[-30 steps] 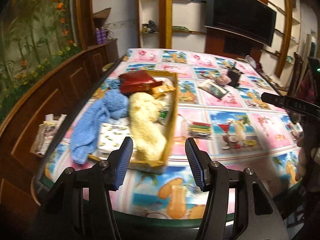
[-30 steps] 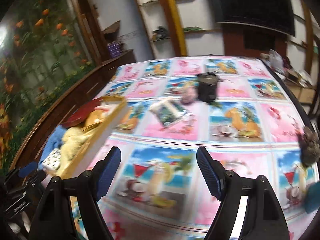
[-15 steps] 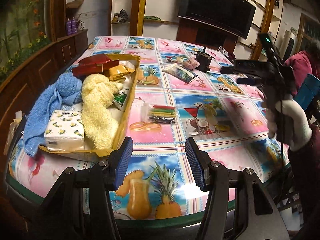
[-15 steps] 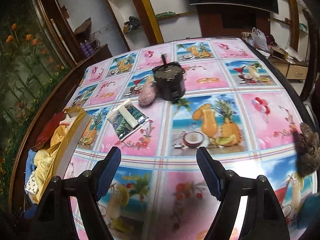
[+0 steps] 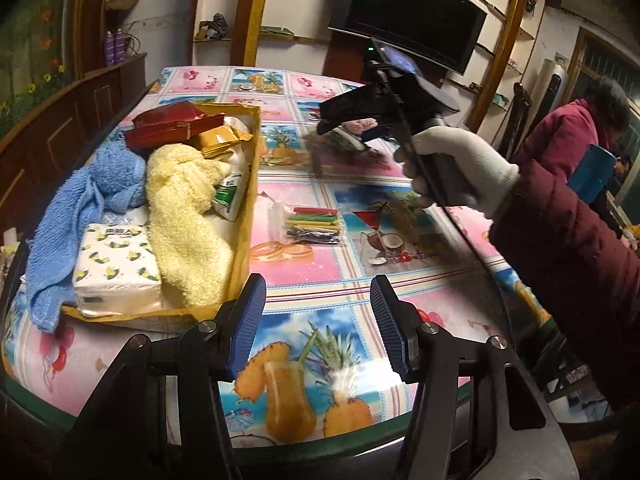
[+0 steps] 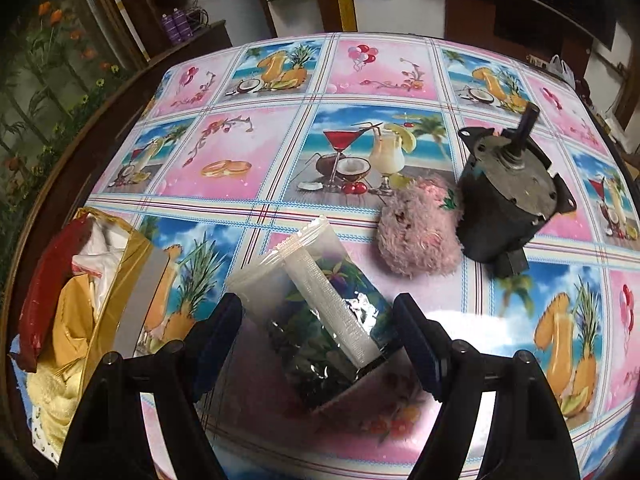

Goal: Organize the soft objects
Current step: 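Grasp the clear bag of dried leaves with the right tool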

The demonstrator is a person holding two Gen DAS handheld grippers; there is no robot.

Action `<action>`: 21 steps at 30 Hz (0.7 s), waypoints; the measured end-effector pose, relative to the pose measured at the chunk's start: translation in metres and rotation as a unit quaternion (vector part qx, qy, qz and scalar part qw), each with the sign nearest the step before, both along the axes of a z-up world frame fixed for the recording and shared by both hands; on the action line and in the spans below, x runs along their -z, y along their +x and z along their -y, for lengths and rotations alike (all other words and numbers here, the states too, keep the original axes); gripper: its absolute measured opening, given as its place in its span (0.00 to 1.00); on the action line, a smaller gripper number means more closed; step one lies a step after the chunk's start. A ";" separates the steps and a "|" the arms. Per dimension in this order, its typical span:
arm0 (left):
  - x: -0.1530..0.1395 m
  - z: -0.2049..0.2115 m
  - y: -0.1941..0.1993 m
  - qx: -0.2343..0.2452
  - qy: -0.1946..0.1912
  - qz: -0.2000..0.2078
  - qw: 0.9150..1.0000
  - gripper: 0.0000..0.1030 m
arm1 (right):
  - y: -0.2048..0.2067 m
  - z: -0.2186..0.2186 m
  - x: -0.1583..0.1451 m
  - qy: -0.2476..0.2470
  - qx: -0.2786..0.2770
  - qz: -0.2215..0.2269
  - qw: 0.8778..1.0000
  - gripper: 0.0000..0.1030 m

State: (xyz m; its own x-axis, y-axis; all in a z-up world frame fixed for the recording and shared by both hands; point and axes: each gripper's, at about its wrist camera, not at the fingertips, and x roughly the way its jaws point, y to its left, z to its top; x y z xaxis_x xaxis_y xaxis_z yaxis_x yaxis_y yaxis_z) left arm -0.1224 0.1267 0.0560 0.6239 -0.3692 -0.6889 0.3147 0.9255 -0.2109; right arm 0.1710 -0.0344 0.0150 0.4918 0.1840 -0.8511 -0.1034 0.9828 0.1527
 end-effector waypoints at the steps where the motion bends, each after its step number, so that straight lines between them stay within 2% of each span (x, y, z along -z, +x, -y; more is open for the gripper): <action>1: 0.000 0.001 0.001 0.004 -0.007 -0.005 1.000 0.53 | 0.000 -0.002 0.002 -0.003 -0.005 -0.003 1.000 0.76; 2: 0.000 0.001 0.004 0.009 -0.017 -0.012 1.000 0.53 | -0.001 -0.004 0.005 -0.005 -0.011 -0.009 1.000 0.76; 4: 0.001 0.002 0.010 0.015 -0.035 -0.024 0.999 0.53 | -0.008 -0.010 0.006 -0.037 -0.024 0.006 0.999 0.68; 6: 0.002 0.004 0.016 0.014 -0.047 -0.037 0.998 0.53 | -0.016 -0.014 0.005 -0.059 -0.031 0.015 0.998 0.65; 10: -0.004 0.016 0.028 0.021 -0.055 -0.051 0.997 0.53 | -0.041 -0.003 0.003 -0.043 -0.032 0.011 0.998 0.63; 16: -0.004 0.045 0.056 0.014 -0.001 -0.047 0.999 0.53 | -0.096 0.033 0.004 -0.025 -0.018 0.006 1.000 0.64; 21: 0.010 0.064 0.085 -0.015 0.067 -0.052 0.996 0.53 | -0.123 0.060 0.006 0.013 -0.014 0.039 0.999 0.65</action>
State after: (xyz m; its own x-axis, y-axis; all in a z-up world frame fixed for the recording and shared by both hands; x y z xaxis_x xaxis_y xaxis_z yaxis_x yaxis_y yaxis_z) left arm -0.0371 0.0630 0.0455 0.5566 -0.2520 -0.7917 0.2686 0.9563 -0.1155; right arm 0.0483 -0.0944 0.0093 0.5515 0.2197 -0.8047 -0.1429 0.9753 0.1683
